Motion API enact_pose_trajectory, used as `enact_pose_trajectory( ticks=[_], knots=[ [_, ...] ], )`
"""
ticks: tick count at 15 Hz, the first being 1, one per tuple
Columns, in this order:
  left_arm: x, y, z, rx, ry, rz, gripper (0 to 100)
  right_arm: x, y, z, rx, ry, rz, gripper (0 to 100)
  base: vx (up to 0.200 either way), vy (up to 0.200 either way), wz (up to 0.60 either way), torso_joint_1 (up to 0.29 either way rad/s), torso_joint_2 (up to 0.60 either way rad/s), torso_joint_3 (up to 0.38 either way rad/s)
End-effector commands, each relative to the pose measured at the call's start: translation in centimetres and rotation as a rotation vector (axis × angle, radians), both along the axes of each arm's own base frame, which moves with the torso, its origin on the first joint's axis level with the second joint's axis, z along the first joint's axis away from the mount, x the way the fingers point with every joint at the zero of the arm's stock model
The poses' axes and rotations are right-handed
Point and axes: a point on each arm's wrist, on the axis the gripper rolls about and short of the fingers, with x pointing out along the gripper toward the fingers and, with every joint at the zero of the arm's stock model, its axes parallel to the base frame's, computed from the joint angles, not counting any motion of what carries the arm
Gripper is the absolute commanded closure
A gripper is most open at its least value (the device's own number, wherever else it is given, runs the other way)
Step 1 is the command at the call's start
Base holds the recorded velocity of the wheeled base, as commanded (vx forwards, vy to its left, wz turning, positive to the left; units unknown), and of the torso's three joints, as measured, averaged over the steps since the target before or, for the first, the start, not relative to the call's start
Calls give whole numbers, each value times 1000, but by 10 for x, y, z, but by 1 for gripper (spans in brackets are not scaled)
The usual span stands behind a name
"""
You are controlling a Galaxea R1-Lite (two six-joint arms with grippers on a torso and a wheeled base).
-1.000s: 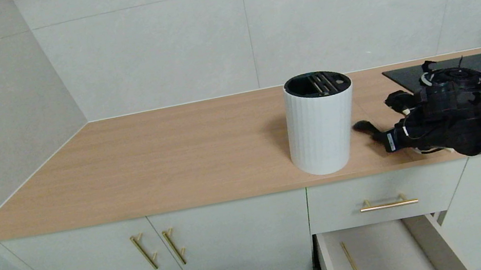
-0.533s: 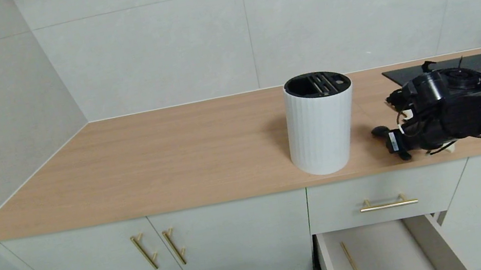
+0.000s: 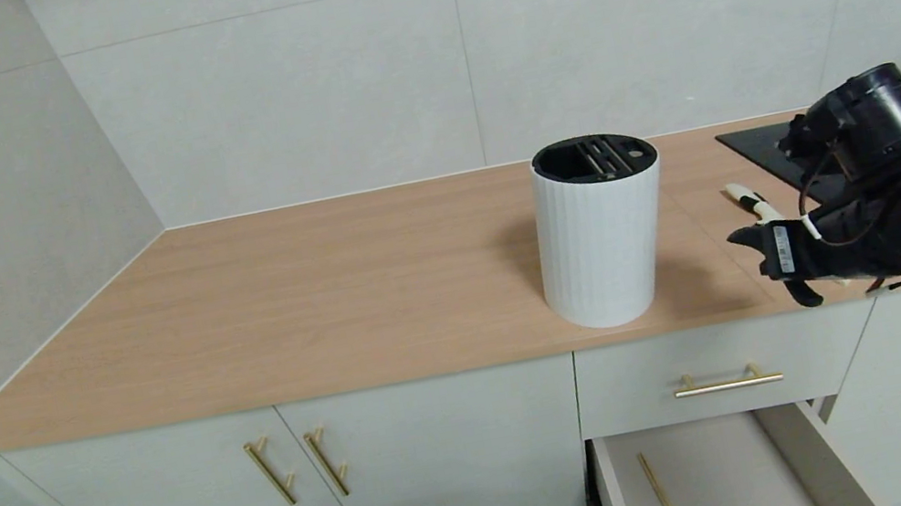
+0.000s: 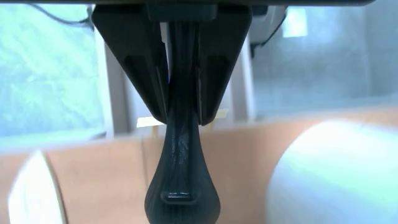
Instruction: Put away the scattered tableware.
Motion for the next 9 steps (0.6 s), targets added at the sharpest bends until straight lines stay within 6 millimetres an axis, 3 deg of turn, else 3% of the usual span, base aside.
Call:
enact_pose_trajectory(
  ticks=[1, 4, 9],
  knots=[
    [0, 0, 0, 0, 0, 0, 0, -36, -6, 11, 12, -34, 13, 100, 0, 0, 0, 0, 0, 0],
    [0, 0, 0, 0, 0, 0, 0, -44, -8, -7, -6, 16, 22, 100, 0, 0, 0, 0, 0, 0],
    [0, 0, 0, 0, 0, 0, 0, -35, -6, -35, -35, 60, 26, 100, 0, 0, 0, 0, 0, 0]
  ],
)
